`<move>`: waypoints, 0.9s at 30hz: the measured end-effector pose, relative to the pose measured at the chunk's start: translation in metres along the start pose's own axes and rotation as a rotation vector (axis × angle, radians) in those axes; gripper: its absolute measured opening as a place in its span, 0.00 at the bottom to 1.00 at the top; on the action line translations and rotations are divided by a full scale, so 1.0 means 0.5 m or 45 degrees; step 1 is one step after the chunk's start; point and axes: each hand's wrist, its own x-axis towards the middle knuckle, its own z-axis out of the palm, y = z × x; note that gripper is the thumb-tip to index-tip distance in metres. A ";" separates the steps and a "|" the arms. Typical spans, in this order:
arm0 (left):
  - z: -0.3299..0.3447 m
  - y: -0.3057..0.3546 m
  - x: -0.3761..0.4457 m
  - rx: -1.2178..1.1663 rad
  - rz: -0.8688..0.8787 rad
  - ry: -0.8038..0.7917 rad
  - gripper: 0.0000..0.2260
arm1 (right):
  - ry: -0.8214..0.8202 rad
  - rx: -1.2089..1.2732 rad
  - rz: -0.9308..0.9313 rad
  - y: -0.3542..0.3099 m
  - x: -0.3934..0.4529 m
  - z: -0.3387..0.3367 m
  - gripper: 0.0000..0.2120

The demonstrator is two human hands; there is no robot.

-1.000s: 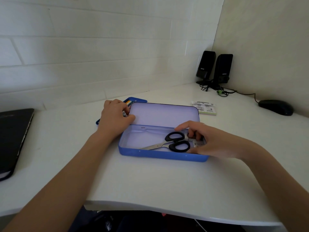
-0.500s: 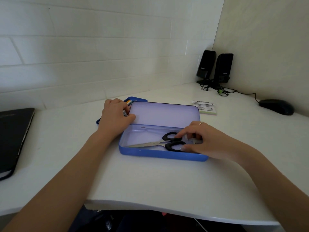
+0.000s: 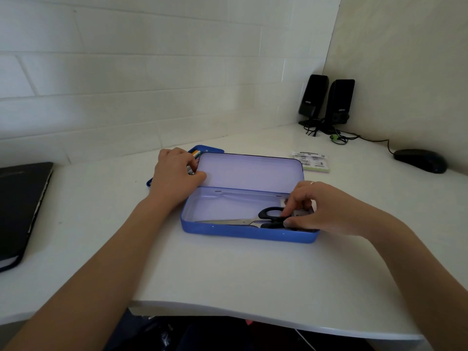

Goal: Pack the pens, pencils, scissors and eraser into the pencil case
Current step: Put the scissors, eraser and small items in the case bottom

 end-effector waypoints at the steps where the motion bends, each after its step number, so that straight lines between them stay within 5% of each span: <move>1: 0.000 0.001 0.000 0.001 -0.004 -0.005 0.05 | -0.005 -0.002 0.003 -0.001 0.000 -0.001 0.08; 5: 0.000 0.004 -0.002 -0.002 -0.016 -0.021 0.05 | 0.049 0.011 0.004 0.001 -0.002 -0.007 0.06; 11: -0.001 0.003 -0.005 -0.022 -0.031 -0.044 0.12 | 0.716 0.073 0.102 0.055 0.044 -0.033 0.10; 23: 0.022 0.015 -0.007 -0.008 0.018 -0.053 0.16 | 0.221 -0.325 0.461 0.214 0.218 -0.031 0.30; 27: 0.024 0.020 -0.008 -0.030 0.029 -0.083 0.18 | 0.247 -0.346 0.519 0.215 0.241 -0.022 0.30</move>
